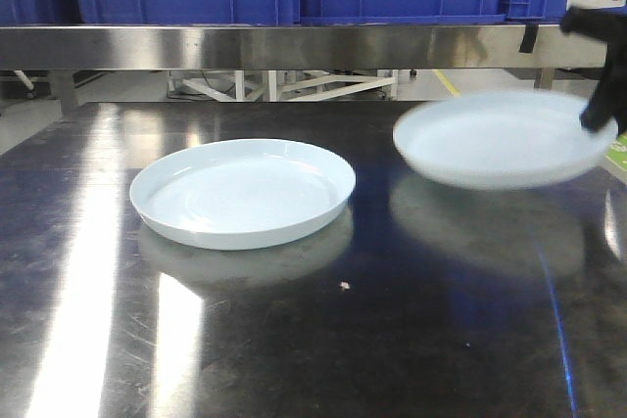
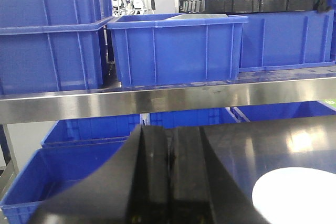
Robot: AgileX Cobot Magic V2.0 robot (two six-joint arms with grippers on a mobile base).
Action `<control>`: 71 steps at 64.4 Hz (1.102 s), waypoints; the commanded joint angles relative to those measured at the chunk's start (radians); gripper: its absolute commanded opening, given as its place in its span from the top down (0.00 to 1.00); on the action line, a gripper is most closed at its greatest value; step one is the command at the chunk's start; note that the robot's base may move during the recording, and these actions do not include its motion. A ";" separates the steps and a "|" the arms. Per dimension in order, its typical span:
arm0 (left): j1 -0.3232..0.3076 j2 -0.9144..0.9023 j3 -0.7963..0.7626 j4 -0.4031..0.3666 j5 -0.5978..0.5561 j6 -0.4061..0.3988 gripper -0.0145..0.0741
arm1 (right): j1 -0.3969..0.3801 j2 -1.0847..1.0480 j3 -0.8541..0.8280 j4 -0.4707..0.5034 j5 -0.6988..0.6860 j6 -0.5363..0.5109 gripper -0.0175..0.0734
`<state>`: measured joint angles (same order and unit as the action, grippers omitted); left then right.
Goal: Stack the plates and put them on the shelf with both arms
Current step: 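Lift the plate with the right gripper and lower it onto the other plate, then open the right gripper and raise it off the stacked plates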
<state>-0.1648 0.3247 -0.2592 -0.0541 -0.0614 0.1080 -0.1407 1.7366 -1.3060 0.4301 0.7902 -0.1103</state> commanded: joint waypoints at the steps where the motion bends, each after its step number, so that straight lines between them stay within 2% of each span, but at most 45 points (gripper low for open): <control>1: 0.002 0.011 -0.036 -0.002 -0.089 -0.008 0.74 | 0.023 -0.088 -0.038 0.082 -0.016 -0.002 0.77; 13: 0.002 0.011 -0.036 -0.002 -0.089 -0.008 0.74 | 0.128 -0.106 -0.038 0.183 -0.004 -0.002 0.77; 29: 0.002 0.011 -0.036 -0.002 -0.089 -0.008 0.74 | 0.334 -0.046 -0.037 0.272 -0.098 0.003 0.77; 38: 0.002 0.011 -0.036 -0.002 -0.089 -0.008 0.74 | 0.399 0.006 -0.037 0.312 -0.114 0.007 0.77; 54: 0.002 0.011 -0.036 -0.002 -0.089 -0.008 0.74 | 0.456 0.065 -0.037 0.310 -0.171 0.007 0.77; 71: 0.002 0.011 -0.036 -0.002 -0.089 -0.008 0.74 | 0.465 0.083 -0.037 0.309 -0.183 0.007 0.77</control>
<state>-0.1648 0.3247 -0.2592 -0.0541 -0.0614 0.1080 0.3244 1.8745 -1.3099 0.7004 0.6425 -0.1026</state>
